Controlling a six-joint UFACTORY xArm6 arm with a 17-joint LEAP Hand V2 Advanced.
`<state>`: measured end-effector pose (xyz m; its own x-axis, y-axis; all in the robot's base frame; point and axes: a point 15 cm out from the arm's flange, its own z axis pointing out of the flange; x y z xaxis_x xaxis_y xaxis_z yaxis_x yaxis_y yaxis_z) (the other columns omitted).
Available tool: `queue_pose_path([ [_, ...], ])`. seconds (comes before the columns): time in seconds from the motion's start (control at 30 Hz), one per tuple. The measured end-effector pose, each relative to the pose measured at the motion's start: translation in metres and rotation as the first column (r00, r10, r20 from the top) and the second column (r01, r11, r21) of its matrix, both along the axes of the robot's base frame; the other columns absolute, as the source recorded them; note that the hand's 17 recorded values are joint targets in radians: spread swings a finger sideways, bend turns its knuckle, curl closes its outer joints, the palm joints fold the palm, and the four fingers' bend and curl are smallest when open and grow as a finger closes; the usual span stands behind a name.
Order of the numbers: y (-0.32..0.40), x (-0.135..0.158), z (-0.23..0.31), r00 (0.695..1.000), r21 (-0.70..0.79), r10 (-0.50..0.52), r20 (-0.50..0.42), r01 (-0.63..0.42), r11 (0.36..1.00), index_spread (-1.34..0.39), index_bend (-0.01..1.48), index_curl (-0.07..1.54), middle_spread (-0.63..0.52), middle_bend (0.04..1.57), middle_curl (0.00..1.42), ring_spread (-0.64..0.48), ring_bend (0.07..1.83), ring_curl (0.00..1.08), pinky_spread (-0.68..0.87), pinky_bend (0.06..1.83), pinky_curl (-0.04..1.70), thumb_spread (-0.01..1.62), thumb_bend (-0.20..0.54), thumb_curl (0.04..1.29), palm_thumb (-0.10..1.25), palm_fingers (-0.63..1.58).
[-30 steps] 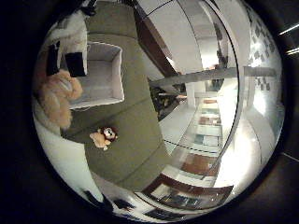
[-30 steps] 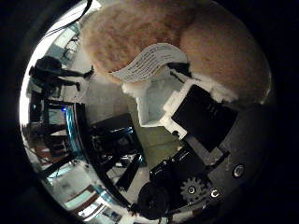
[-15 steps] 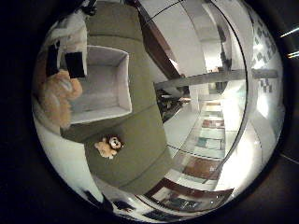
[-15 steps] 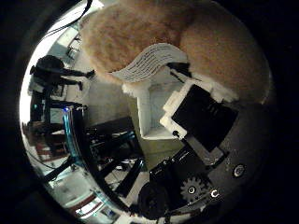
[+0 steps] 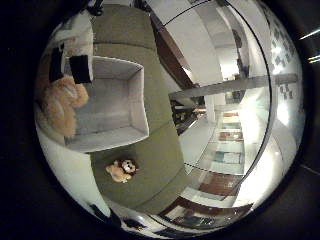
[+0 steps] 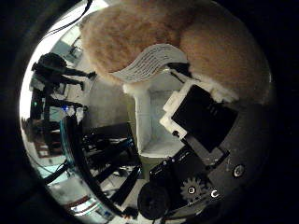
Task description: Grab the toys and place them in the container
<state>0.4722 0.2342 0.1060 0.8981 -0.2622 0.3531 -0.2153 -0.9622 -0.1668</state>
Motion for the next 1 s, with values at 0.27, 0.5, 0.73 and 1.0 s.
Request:
queue_pose_path([
  [0.27,-0.002,-0.001,-0.001,0.999,-0.027,0.04,0.0,-0.04,0.999,-0.34,0.62,0.74,-0.16,1.09,0.66,-0.23,1.19,0.73,-0.34,1.18,0.7,0.89,-0.035,0.6,0.74,0.84],
  [0.5,-0.007,0.002,-0.001,0.999,-0.032,0.053,0.006,-0.053,0.998,-0.39,0.33,0.69,-0.15,0.97,0.66,-0.2,1.18,0.66,-0.37,1.15,0.68,1.04,-0.033,0.47,0.66,0.66],
  [0.73,-0.01,0.004,0.0,0.998,-0.037,0.061,0.008,-0.061,0.997,-0.43,0.2,0.61,-0.16,0.83,0.64,-0.17,1.18,0.62,-0.28,1.06,0.67,1.03,-0.038,0.35,0.52,0.46],
  [1.0,-0.01,0.005,0.004,0.998,-0.034,0.061,0.014,-0.061,0.998,-0.43,0.19,0.53,-0.14,0.74,0.61,-0.2,1.09,0.57,-0.12,1.04,0.68,0.98,-0.029,0.3,0.4,0.35],
])
